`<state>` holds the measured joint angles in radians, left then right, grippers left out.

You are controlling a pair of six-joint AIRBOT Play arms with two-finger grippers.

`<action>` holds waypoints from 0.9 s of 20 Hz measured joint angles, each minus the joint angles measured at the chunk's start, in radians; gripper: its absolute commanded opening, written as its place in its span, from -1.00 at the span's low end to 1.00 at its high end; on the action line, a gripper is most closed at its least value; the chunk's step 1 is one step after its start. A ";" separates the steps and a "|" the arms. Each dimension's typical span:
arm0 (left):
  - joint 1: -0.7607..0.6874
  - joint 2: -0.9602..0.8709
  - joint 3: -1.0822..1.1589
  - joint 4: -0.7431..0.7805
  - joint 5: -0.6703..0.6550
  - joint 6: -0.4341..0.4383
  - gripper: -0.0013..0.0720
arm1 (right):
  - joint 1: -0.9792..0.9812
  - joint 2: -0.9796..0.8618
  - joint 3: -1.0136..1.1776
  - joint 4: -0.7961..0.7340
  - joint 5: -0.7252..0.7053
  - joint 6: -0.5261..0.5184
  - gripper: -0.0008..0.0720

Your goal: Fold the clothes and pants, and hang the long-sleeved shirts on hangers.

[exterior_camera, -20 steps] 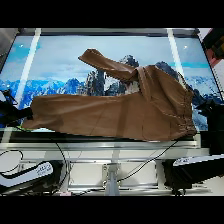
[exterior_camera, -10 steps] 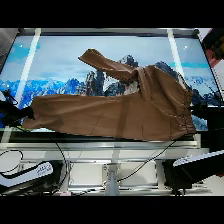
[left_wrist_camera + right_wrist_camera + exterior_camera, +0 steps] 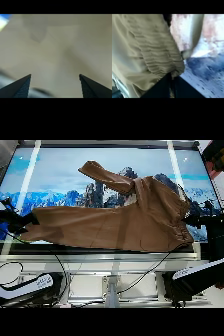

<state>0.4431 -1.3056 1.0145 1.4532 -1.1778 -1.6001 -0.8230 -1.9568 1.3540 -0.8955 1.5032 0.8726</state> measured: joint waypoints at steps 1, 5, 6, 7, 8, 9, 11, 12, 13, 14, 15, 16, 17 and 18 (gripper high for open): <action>-0.013 0.000 0.013 -0.075 0.022 0.041 0.94 | 0.005 0.000 0.000 -0.003 0.002 -0.010 -0.90; -0.103 -0.005 0.043 -0.452 0.209 0.234 0.94 | 0.011 0.000 0.000 -0.011 0.009 -0.026 -0.90; -0.139 -0.013 0.047 -0.528 0.283 0.267 0.94 | 0.013 0.000 0.000 -0.014 0.011 -0.028 -0.90; -0.178 -0.023 0.049 -0.583 0.359 0.290 0.93 | 0.013 0.000 0.000 -0.015 0.013 -0.028 -0.90; -0.222 -0.038 0.053 -0.626 0.435 0.307 0.80 | 0.013 0.000 0.000 -0.017 0.014 -0.029 -0.90; -0.266 -0.056 0.060 -0.658 0.499 0.320 0.52 | 0.013 0.000 0.000 -0.019 0.015 -0.029 -0.90; -0.355 -0.110 0.090 -0.702 0.595 0.340 0.50 | 0.014 0.000 0.000 -0.021 0.016 -0.029 -0.90; -0.399 -0.144 0.114 -0.717 0.627 0.344 0.51 | 0.014 0.000 0.000 -0.022 0.017 -0.029 -0.90; -0.439 -0.178 0.140 -0.727 0.648 0.348 0.60 | 0.014 0.000 0.000 -0.022 0.018 -0.029 -0.90; -0.481 -0.214 0.172 -0.734 0.660 0.348 1.00 | 0.014 0.000 0.000 -0.023 0.018 -0.029 -0.90; -0.520 -0.245 0.203 -0.742 0.663 0.348 0.98 | 0.014 0.000 0.000 -0.023 0.018 -0.029 -0.90; -0.561 -0.276 0.235 -0.745 0.663 0.349 0.98 | 0.014 0.000 0.000 -0.023 0.018 -0.029 -0.90; -0.596 -0.303 0.261 -0.750 0.664 0.350 0.96 | 0.014 0.000 0.000 -0.023 0.018 -0.029 -0.90; -0.631 -0.330 0.283 -0.752 0.674 0.351 0.94 | 0.014 0.000 0.000 -0.023 0.019 -0.028 -0.90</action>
<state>-0.1883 -1.6352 1.2980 0.7013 -0.5034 -1.2491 -0.8089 -1.9568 1.3540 -0.9184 1.5219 0.8444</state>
